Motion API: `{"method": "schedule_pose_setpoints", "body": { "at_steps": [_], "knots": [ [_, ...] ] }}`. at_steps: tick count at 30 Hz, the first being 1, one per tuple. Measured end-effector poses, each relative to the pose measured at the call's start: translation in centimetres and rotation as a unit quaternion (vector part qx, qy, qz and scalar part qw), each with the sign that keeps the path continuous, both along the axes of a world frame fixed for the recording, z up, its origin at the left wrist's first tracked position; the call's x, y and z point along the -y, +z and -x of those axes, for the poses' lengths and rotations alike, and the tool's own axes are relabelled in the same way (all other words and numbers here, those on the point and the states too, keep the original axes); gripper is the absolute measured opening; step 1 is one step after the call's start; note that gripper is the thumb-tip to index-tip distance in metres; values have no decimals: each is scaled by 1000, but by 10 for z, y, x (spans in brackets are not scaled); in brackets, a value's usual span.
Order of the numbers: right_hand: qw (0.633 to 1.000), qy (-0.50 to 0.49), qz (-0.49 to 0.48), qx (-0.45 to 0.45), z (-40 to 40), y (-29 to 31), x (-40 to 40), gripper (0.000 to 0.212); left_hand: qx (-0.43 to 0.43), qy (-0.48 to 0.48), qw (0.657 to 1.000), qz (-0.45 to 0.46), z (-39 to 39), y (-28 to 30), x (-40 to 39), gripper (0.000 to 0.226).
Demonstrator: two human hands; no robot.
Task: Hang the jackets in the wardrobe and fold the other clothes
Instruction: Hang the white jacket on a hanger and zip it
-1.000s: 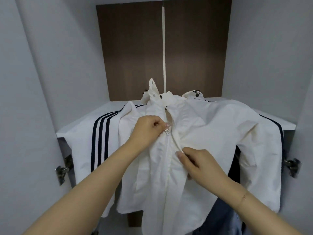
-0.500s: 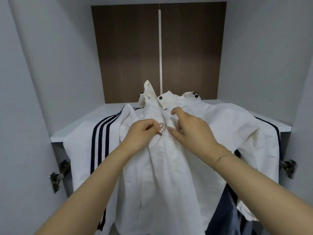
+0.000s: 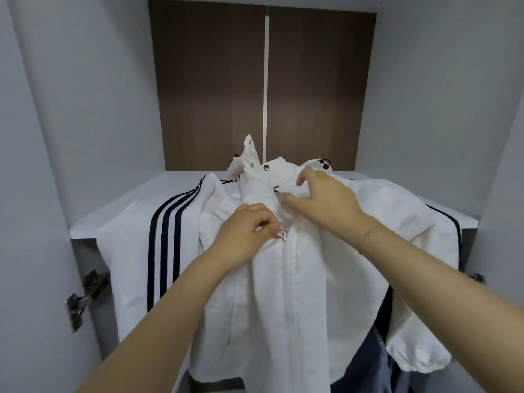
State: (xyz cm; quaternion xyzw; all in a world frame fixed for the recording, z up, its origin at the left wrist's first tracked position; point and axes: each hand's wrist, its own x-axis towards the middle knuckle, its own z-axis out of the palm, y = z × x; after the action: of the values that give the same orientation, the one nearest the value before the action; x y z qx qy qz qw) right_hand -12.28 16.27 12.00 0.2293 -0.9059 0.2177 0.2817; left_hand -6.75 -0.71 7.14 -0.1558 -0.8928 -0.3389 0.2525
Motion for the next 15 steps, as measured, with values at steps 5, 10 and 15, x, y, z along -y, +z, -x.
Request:
{"method": "schedule_pose_setpoints", "body": {
  "at_steps": [5, 10, 15],
  "knots": [
    [950, -66, -289, 100, 32, 29, 33, 28, 10, -9, 1000, -15, -2, 1, 0, 23],
    [989, 41, -15, 140, 53, 23, 42, 38, 17, -14, 999, -24, 1, 0, 3, 23],
    [841, 71, 411, 344, 62, 6, 9, 19, 18, -22, 998, -56, 4, 0, 6, 28]
  ]
}}
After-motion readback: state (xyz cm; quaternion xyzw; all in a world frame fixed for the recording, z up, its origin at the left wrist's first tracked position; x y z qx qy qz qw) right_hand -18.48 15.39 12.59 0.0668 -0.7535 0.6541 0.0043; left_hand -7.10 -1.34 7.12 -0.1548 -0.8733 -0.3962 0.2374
